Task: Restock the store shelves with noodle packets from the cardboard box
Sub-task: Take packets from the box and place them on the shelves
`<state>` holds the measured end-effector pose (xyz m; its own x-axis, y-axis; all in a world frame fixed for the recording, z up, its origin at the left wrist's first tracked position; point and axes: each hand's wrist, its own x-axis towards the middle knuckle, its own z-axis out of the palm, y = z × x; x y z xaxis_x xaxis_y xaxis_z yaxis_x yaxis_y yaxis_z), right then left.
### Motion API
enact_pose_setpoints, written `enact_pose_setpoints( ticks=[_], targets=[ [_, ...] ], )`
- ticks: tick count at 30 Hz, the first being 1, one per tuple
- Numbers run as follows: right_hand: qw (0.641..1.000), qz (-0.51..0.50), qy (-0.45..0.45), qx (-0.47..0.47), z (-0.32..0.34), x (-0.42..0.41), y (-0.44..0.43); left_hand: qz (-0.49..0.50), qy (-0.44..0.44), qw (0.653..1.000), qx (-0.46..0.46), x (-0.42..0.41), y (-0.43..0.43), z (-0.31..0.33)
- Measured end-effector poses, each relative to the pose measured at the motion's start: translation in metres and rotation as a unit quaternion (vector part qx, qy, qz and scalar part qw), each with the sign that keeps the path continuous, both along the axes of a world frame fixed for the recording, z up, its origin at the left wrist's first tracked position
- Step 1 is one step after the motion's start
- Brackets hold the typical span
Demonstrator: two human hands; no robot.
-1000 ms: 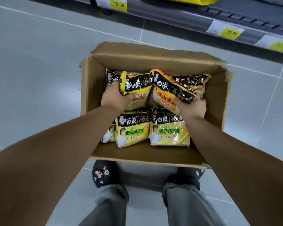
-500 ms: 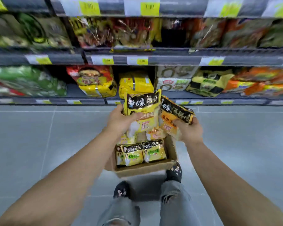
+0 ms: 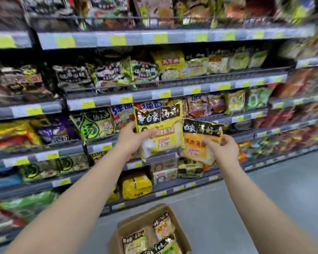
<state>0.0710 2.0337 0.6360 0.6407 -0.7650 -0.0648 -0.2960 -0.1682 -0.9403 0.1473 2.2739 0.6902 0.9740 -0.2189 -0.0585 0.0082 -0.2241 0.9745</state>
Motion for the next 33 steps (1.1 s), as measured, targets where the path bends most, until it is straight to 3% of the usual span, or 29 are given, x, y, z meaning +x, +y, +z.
enact_pose_setpoints(
  ticks=[8,13,24,29,33],
  targets=[
    [0.995,0.004,-0.092,-0.048,0.086,-0.004,-0.083,-0.006,-0.059,0.998,-0.018,-0.001,-0.062,0.071],
    [0.99,0.028,-0.125,-0.06,0.103,0.008,-0.153,0.036,-0.071,0.995,-0.058,0.01,-0.131,0.07],
    [0.983,0.081,-0.157,-0.056,0.114,0.046,-0.275,0.07,-0.003,0.992,-0.103,0.038,-0.253,0.047],
    [0.977,0.07,-0.193,-0.054,0.11,0.081,-0.313,0.115,-0.047,0.985,-0.121,0.064,-0.288,0.059],
    [0.959,0.067,-0.252,-0.115,0.113,0.114,-0.34,0.144,-0.119,0.977,-0.106,0.11,-0.32,0.064]
  ],
)
